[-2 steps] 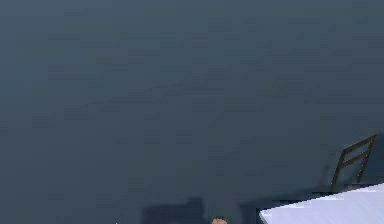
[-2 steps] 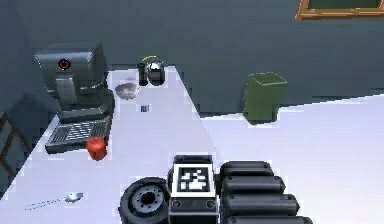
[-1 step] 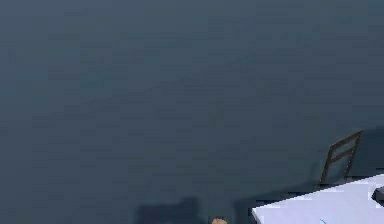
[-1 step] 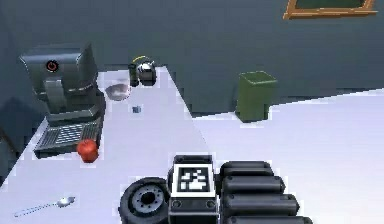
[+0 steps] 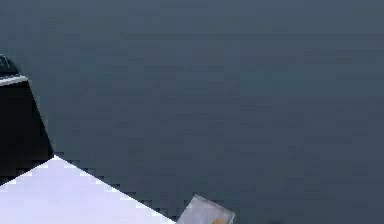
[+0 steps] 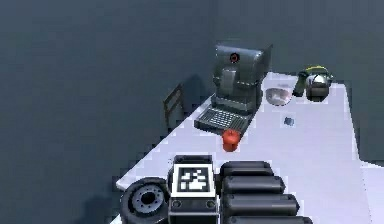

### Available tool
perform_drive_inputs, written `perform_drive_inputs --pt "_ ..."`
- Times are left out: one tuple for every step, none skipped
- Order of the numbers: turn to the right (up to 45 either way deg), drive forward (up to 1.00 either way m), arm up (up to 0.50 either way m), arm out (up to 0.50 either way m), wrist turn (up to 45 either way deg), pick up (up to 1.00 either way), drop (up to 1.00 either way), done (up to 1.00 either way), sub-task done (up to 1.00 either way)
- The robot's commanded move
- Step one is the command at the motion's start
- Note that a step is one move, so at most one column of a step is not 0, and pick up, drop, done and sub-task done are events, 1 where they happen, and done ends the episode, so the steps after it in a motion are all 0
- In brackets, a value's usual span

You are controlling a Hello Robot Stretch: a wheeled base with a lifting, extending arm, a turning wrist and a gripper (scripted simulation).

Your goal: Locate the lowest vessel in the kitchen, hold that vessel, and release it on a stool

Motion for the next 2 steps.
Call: perform_drive_inputs --pt "-45.0 0.0 0.0 0.0 0.0 0.0 0.0 0.0 0.0" --pt "-45.0 0.0 0.0 0.0 0.0 0.0 0.0 0.0 0.0"
